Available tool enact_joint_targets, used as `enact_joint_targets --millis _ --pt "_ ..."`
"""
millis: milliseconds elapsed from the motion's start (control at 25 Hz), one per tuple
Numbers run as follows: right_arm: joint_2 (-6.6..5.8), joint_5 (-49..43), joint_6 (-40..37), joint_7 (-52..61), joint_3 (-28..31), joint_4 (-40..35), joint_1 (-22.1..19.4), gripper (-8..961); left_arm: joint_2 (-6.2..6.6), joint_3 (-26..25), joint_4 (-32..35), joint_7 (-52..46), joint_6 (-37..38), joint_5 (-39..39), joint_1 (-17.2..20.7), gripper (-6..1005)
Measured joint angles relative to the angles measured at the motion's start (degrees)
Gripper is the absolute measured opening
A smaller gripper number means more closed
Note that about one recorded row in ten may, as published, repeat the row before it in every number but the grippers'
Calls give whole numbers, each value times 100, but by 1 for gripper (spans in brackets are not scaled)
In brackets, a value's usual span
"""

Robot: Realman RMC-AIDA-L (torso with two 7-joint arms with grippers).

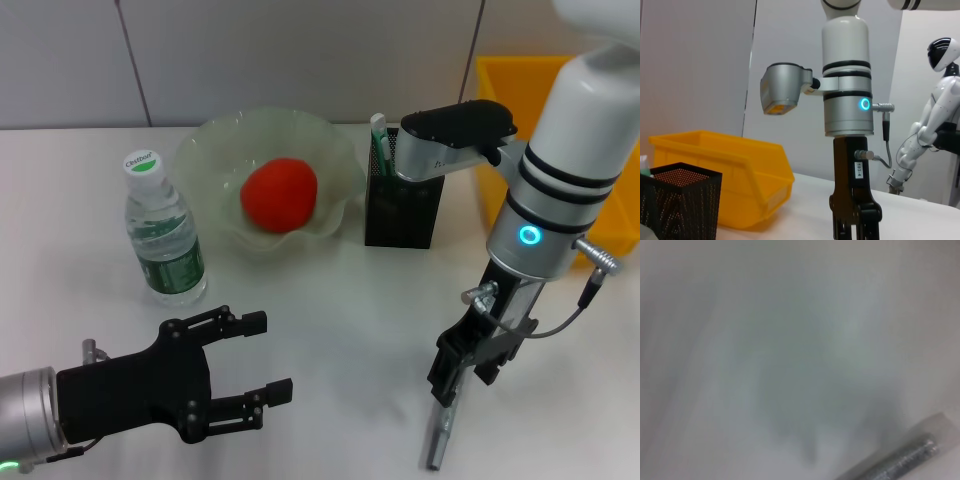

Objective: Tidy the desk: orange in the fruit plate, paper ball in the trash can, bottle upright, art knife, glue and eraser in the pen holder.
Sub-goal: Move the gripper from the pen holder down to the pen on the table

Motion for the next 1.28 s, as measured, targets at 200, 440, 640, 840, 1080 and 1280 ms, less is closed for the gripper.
enact_joint_targets --millis 200,440,640,840,1080,1280 --pt "0 74 122 3 -62 89 0 641 -2 -5 -11 6 31 -3 15 805" --pt "6 77 200 16 -336 96 31 642 0 -12 -2 6 117 -18 24 805" --pt "8 113 287 48 -519 97 32 643 0 -11 2 -13 129 -20 37 805" --pt "8 442 375 51 -1026 71 17 644 0 -9 2 -11 129 -22 49 805" --pt "9 684 420 202 -1679 -183 -35 645 8 -9 2 4 132 -66 80 806" --pt "8 760 413 221 -1748 -250 -60 647 11 -8 2 11 136 -74 86 806"
